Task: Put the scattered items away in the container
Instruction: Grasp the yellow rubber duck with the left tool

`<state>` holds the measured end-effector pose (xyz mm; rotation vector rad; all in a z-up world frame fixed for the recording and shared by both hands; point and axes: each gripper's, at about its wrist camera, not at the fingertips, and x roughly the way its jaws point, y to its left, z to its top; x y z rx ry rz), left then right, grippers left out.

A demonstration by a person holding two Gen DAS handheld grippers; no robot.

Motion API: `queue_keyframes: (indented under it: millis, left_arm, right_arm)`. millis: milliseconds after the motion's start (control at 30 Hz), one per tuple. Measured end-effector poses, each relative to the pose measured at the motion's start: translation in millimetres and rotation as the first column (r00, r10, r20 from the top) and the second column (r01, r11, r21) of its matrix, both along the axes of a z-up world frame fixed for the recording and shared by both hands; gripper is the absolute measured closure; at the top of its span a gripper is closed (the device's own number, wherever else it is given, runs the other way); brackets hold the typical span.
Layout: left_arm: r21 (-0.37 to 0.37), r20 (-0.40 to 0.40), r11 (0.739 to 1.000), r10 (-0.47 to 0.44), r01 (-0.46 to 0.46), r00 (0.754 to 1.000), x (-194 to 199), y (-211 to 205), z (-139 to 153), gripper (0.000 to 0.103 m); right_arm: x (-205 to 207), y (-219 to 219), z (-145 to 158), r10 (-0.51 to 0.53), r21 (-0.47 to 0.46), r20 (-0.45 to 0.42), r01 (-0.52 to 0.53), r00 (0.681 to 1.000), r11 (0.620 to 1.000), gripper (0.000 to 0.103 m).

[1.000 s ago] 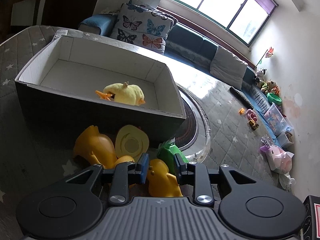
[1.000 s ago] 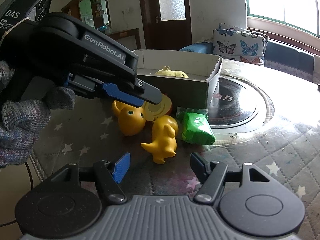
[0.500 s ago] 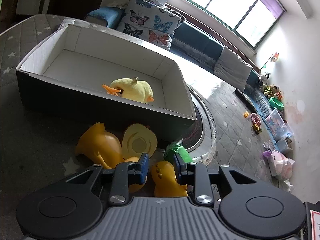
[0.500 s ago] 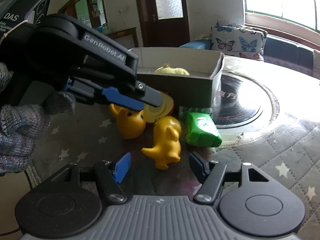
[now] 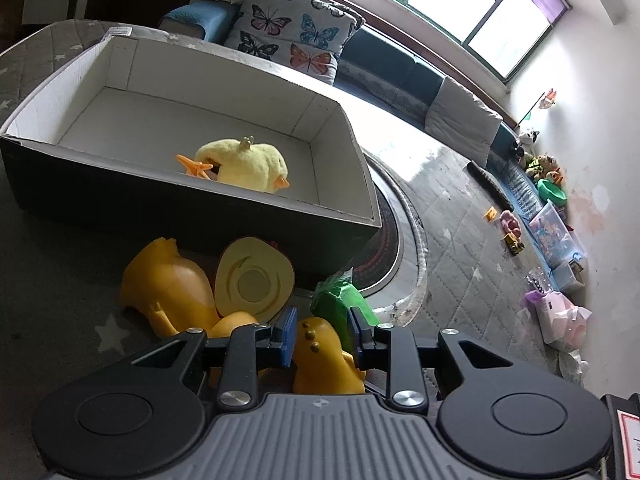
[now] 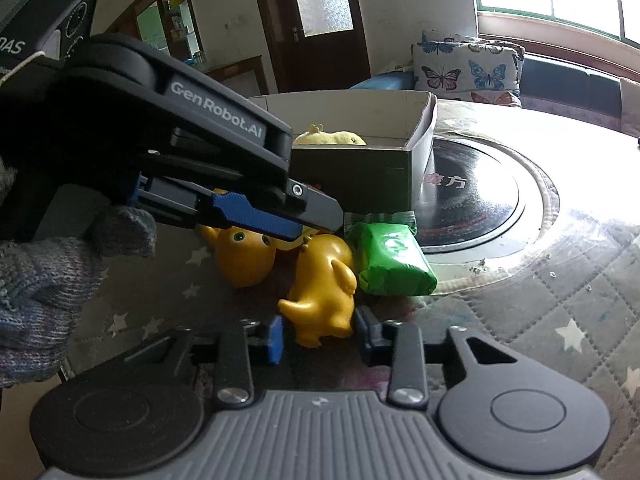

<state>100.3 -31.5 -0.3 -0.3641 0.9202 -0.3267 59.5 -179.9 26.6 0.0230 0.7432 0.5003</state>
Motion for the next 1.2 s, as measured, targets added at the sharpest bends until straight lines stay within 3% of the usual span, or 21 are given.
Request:
queue_keyframes:
  millis: [433, 1067, 1200]
  left_arm:
    - [0.02, -0.043, 0.999, -0.036, 0.037, 0.998, -3, -16, -10, 0.073]
    - [0.088, -0.031, 0.995, -0.049, 0.052, 0.998, -9, -32, -8, 0.071]
    - [0.07, -0.045, 0.996, -0.048, 0.051, 0.998, -7, -29, -10, 0.07]
  right_arm:
    - [-18, -16, -2, 0.006, -0.007, 0.003, -0.006, 1.0, 1.0, 0.07]
    - [-30, -16, -4, 0.005, -0.037, 0.022, -0.004, 1.0, 0.999, 0.07]
    - [-33, -14, -4, 0.005, -0.046, 0.027, -0.004, 1.0, 0.999, 0.07]
